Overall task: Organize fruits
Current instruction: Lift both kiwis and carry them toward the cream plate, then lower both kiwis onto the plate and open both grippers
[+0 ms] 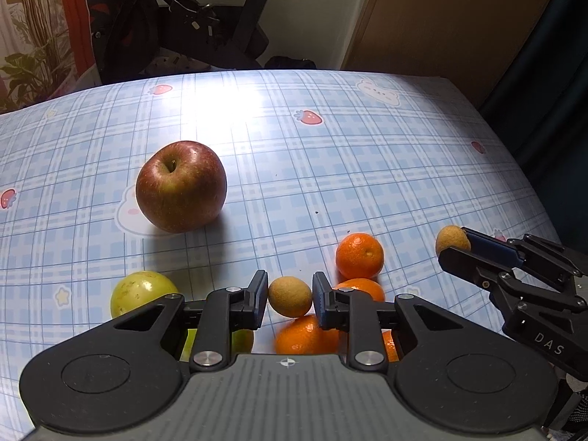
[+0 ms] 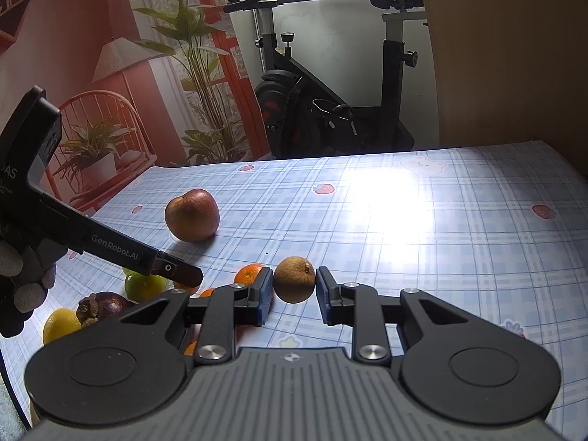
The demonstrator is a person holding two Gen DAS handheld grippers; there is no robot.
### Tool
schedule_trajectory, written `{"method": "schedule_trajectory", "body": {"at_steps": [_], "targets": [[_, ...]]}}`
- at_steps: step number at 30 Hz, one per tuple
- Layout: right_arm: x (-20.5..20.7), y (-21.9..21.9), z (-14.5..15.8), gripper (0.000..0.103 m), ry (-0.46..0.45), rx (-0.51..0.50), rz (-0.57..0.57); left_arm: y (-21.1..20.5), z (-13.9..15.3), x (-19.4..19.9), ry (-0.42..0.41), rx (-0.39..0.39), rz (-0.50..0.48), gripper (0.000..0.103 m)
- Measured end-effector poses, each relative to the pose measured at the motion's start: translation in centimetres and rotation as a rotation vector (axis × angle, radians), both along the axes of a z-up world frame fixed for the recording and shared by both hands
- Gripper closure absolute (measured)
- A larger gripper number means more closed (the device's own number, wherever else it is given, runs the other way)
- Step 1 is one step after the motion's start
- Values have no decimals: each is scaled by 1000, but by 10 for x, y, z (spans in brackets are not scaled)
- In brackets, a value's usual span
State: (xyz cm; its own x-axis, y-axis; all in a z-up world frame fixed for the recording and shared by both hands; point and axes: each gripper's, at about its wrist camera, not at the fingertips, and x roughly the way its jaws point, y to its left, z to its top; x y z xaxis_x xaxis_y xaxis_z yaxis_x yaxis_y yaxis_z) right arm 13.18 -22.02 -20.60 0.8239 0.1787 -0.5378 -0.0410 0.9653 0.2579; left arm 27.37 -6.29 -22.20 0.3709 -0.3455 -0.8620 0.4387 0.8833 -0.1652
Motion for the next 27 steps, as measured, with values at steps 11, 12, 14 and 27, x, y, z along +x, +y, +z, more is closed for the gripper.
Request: {"method": "schedule_trajectory", "body": {"at_steps": [11,12,14,27], "targets": [[-24,24,24,75,-22,-2,43,37,39,-50,-73,-80,25,75],[-27,28,26,75,-23,2,49,41,42,-57,-84,-83,24,75],[-32,34,28,75,-19,11,62,50,48,-68,-100,-90,24,75],[-70,79,32,75,32,6,146,88,47,-134,-129,-123,21,75]]}}
